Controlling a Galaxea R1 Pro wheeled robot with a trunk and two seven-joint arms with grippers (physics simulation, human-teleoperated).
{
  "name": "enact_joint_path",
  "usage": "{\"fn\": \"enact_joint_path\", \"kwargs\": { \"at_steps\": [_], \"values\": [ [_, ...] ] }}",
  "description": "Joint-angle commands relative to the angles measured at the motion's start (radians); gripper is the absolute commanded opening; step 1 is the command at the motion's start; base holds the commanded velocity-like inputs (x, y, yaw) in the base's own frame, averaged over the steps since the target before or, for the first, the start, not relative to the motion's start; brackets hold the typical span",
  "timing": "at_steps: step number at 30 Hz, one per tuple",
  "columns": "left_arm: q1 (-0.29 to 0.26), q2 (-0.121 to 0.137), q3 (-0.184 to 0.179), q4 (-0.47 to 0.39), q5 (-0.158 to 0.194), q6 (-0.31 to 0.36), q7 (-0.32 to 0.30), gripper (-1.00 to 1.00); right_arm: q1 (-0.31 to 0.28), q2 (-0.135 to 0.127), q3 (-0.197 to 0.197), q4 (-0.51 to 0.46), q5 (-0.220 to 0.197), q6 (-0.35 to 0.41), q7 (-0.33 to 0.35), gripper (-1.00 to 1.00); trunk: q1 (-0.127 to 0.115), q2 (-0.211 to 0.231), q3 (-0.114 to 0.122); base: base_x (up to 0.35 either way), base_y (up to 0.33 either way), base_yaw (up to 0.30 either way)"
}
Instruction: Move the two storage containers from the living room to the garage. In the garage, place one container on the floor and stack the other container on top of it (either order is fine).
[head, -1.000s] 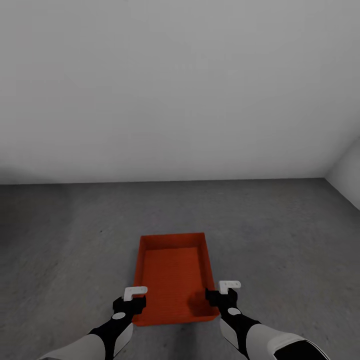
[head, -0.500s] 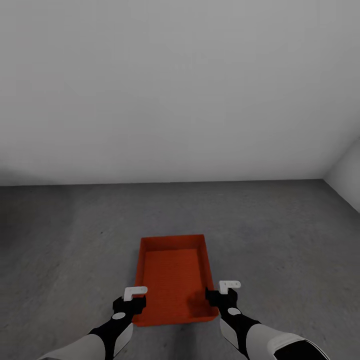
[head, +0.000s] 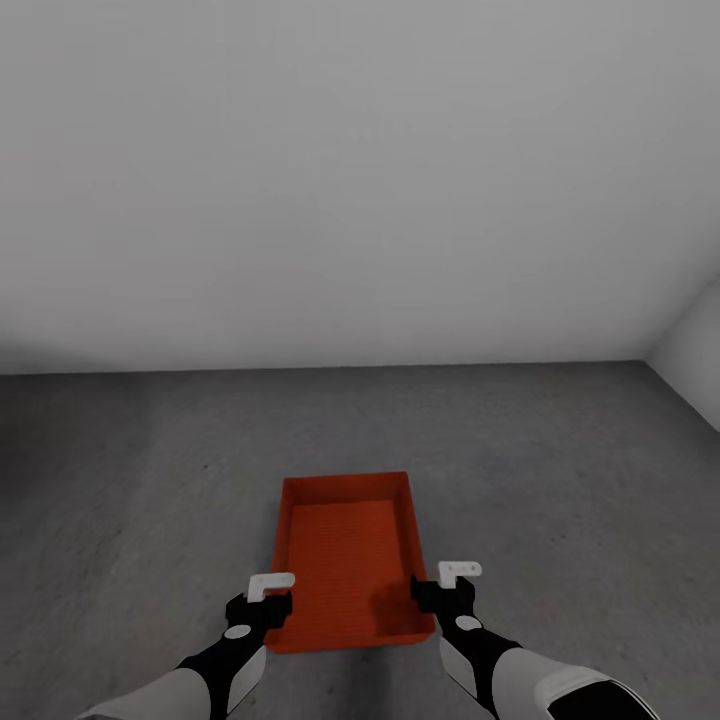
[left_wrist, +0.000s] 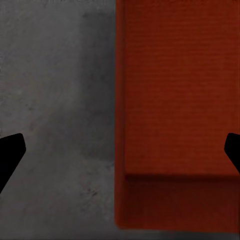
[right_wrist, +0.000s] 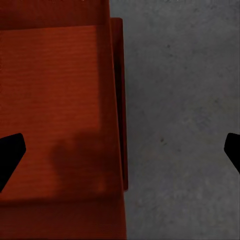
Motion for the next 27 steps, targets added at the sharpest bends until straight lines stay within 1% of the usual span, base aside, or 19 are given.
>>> {"fn": "enact_joint_path", "kwargs": {
  "at_steps": [1,27],
  "values": [
    [-0.001,0.0,-0.009,0.001,0.011,-0.004,0.004,1.0,-0.001,0.0,0.008,0.001,-0.009,-0.004,-0.002,1.0,-0.004,0.007,0.003,0.0,0.0,0.0],
    [-0.001,0.0,-0.009,0.002,0.011,-0.004,0.004,1.0,-0.001,0.0,0.008,0.001,-0.009,-0.005,-0.001,1.0,-0.104,0.189,0.084,0.0,0.0,0.0]
  ]
}}
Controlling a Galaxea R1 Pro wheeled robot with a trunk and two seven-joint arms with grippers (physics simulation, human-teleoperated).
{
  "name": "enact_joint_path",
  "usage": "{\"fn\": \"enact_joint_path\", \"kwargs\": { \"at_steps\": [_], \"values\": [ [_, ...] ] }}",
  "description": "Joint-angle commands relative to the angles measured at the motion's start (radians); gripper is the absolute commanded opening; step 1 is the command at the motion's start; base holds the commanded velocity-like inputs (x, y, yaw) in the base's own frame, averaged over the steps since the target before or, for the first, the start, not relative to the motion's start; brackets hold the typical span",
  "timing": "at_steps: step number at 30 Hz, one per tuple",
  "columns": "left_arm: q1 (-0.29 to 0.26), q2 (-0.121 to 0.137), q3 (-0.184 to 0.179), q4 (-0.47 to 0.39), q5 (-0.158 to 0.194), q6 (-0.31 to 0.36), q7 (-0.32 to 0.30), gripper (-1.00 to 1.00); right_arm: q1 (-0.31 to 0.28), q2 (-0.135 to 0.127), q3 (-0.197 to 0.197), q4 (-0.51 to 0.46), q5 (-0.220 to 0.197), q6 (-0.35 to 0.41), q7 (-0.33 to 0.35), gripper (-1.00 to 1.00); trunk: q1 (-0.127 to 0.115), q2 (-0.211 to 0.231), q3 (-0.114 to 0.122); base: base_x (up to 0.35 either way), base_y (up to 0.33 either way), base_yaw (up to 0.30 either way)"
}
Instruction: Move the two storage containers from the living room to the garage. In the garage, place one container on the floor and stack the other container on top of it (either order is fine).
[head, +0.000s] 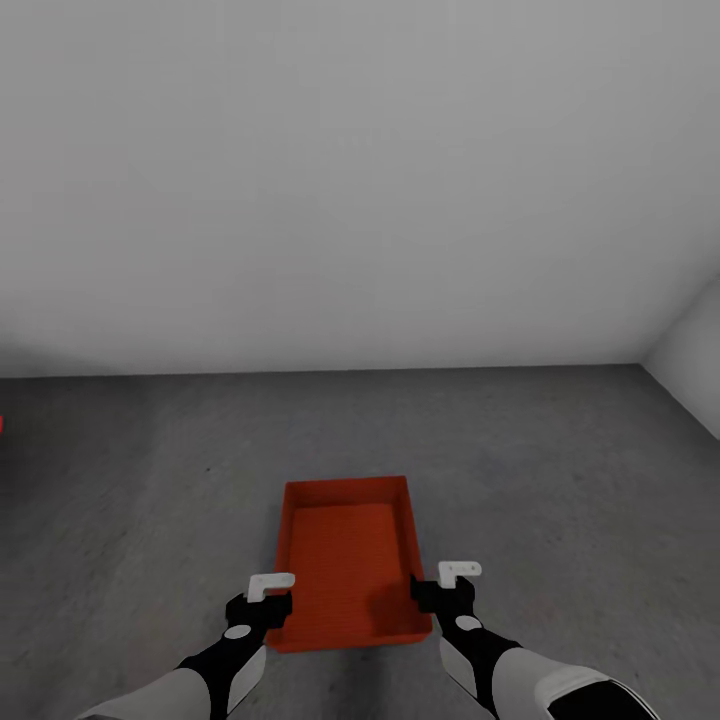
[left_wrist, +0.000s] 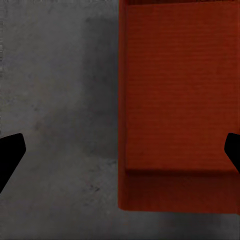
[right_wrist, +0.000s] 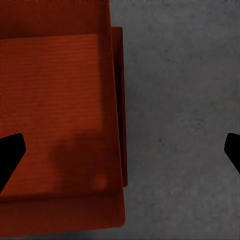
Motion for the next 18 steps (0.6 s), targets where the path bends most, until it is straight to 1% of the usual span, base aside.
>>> {"fn": "enact_joint_path", "kwargs": {
  "at_steps": [1,18],
  "values": [
    [-0.001,0.0,-0.009,0.001,0.011,-0.004,0.004,1.0,-0.001,0.0,0.009,0.001,-0.009,-0.004,-0.002,1.0,-0.004,0.007,0.002,0.0,0.0,0.0],
    [-0.001,0.0,-0.009,0.001,0.011,-0.004,0.004,1.0,0.0,0.0,0.008,0.001,-0.01,-0.004,-0.002,1.0,-0.069,0.126,0.056,0.0,0.0,0.0]
  ]
}}
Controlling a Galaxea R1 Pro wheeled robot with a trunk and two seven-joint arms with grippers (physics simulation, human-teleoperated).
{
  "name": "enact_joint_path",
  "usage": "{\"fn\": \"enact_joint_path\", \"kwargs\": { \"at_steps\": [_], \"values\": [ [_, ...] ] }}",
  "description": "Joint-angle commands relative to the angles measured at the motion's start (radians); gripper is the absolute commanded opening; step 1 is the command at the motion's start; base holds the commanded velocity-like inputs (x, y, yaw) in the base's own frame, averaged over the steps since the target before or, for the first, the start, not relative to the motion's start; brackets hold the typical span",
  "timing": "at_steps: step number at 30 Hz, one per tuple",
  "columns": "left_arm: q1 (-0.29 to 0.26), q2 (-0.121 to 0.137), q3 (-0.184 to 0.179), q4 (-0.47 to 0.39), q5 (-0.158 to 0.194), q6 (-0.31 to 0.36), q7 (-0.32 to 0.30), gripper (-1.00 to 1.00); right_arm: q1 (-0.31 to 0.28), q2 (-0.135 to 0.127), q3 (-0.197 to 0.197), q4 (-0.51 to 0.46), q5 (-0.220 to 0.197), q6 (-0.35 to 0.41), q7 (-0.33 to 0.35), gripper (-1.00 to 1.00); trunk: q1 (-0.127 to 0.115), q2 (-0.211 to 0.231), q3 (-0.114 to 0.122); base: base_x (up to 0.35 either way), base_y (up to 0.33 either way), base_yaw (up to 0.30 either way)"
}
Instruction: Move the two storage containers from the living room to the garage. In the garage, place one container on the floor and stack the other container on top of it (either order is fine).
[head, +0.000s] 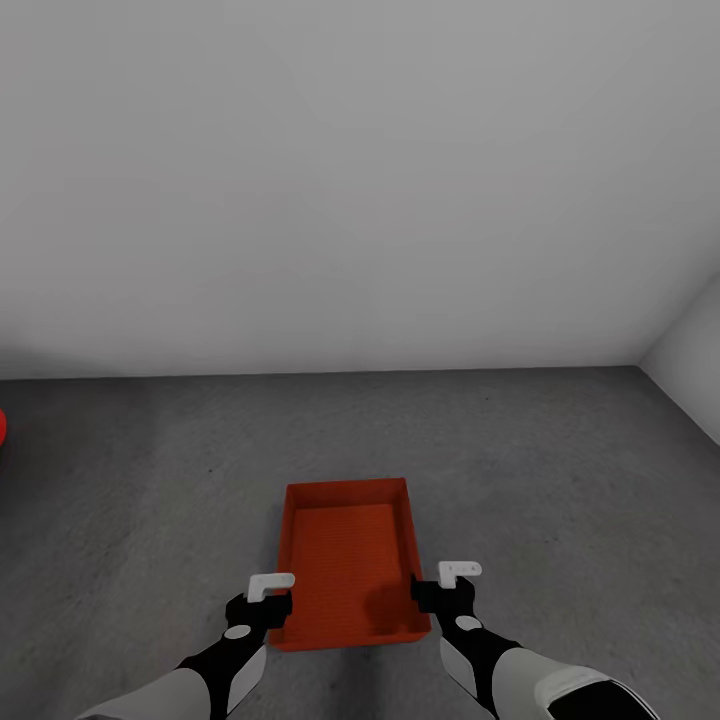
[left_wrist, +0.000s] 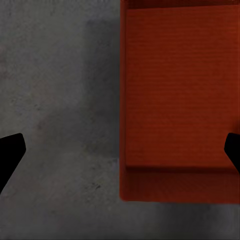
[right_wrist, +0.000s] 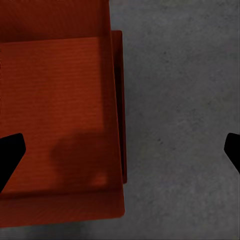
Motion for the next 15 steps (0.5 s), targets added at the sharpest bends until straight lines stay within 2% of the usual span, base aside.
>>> {"fn": "enact_joint_path", "kwargs": {
  "at_steps": [1,8,15],
  "values": [
    [-0.001,0.0,-0.009,0.001,0.011,-0.004,0.004,1.0,-0.001,0.0,0.009,0.001,-0.009,-0.004,-0.002,1.0,-0.004,0.007,0.002,0.0,0.0,0.0],
    [-0.001,0.0,-0.009,0.001,0.011,-0.004,0.004,1.0,-0.001,0.0,0.009,0.001,-0.009,-0.002,-0.002,1.0,-0.031,0.056,0.024,0.0,0.0,0.0],
    [-0.001,0.0,-0.009,0.001,0.011,-0.004,0.004,1.0,-0.001,0.0,0.01,0.001,-0.009,-0.002,-0.002,1.0,-0.031,0.056,0.024,0.0,0.0,0.0]
  ]
}}
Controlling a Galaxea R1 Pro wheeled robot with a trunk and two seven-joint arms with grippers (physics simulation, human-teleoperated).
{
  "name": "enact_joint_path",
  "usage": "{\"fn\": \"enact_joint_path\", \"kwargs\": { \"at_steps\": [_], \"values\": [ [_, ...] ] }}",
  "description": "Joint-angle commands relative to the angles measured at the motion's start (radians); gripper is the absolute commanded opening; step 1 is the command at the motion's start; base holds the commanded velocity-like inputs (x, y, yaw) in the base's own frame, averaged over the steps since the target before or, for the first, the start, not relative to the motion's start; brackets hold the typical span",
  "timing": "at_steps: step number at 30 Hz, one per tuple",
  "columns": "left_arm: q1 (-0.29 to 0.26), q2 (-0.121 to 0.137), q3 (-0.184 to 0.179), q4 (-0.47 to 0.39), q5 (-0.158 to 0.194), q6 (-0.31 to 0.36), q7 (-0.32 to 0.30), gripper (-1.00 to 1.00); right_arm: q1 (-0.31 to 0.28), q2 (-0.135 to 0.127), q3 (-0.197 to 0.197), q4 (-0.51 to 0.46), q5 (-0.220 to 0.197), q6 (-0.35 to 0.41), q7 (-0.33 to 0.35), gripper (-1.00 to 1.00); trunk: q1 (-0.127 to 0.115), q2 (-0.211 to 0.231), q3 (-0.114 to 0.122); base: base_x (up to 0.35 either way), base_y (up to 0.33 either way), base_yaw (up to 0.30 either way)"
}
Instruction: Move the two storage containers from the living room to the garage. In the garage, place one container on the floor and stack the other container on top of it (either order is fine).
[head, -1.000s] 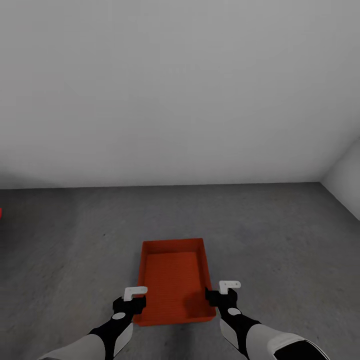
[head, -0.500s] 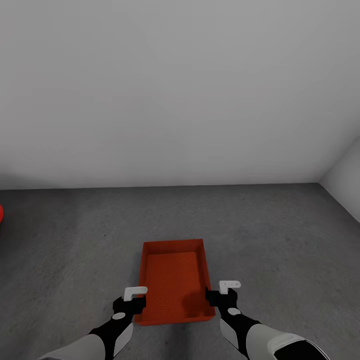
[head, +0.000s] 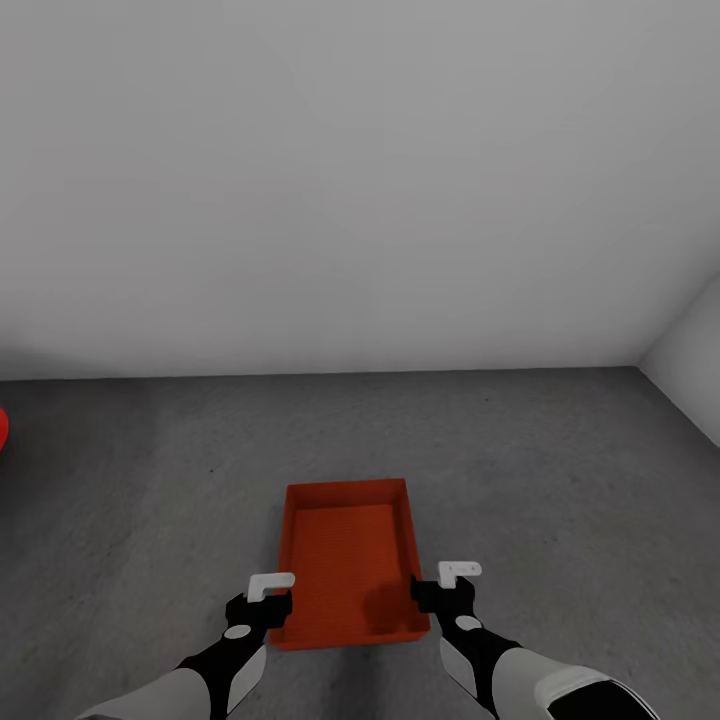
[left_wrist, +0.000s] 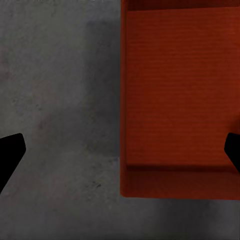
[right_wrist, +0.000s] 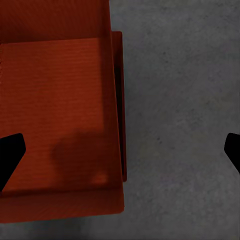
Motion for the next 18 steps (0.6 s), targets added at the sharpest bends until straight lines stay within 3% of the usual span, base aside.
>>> {"fn": "enact_joint_path", "kwargs": {
  "at_steps": [1,8,18],
  "values": [
    [-0.001,0.0,-0.009,0.001,0.01,-0.004,0.004,1.0,-0.001,0.0,0.009,0.001,-0.009,-0.004,-0.002,1.0,0.0,-0.001,-0.001,0.0,0.0,0.0],
    [-0.001,0.0,-0.009,0.001,0.01,-0.004,0.004,1.0,-0.001,0.0,0.008,0.001,-0.009,-0.004,-0.002,1.0,0.0,-0.001,-0.001,-0.049,0.0,0.0],
    [-0.001,0.0,-0.009,0.001,0.013,-0.004,0.004,1.0,-0.001,0.0,0.008,0.001,-0.009,-0.004,-0.002,1.0,0.0,-0.001,-0.001,-0.32,0.0,0.0]
  ]
}}
